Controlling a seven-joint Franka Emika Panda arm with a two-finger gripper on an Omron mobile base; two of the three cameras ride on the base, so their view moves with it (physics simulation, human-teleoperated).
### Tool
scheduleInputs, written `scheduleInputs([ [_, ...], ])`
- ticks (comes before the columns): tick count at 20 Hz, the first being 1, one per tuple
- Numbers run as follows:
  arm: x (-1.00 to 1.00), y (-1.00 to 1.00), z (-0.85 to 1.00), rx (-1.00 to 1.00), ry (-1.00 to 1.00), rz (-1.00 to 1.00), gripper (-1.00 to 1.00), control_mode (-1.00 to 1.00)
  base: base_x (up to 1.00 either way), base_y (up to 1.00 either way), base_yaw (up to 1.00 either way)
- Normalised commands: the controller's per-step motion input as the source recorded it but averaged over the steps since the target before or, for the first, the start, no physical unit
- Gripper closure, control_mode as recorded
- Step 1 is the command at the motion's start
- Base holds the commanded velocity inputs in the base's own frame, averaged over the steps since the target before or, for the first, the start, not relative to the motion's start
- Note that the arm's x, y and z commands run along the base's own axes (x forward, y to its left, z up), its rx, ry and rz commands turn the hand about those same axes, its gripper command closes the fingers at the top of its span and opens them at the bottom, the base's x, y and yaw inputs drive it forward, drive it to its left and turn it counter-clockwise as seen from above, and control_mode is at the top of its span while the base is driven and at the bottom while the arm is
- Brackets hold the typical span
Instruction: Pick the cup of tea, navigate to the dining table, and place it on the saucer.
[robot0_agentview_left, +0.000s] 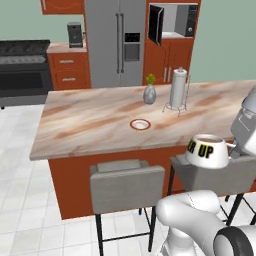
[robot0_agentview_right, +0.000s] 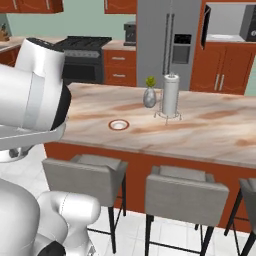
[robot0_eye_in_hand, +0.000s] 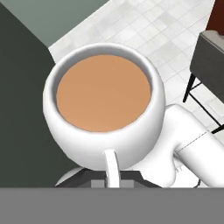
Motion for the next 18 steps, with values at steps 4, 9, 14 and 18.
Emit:
scheduleInputs([
  [4,0.00,0.00,0.00,0.00,0.00,0.00,1.00,1.00,0.29,0.00,-0.01],
  [9,0.00,0.00,0.00,0.00,0.00,0.00,1.00,1.00,0.58,0.11,-0.01],
  [14,0.00,0.00,0.00,0.00,0.00,0.00,1.00,1.00,0.60,0.21,0.00],
  [18,0.00,0.00,0.00,0.00,0.00,0.00,1.00,1.00,0.46,0.18,0.00],
])
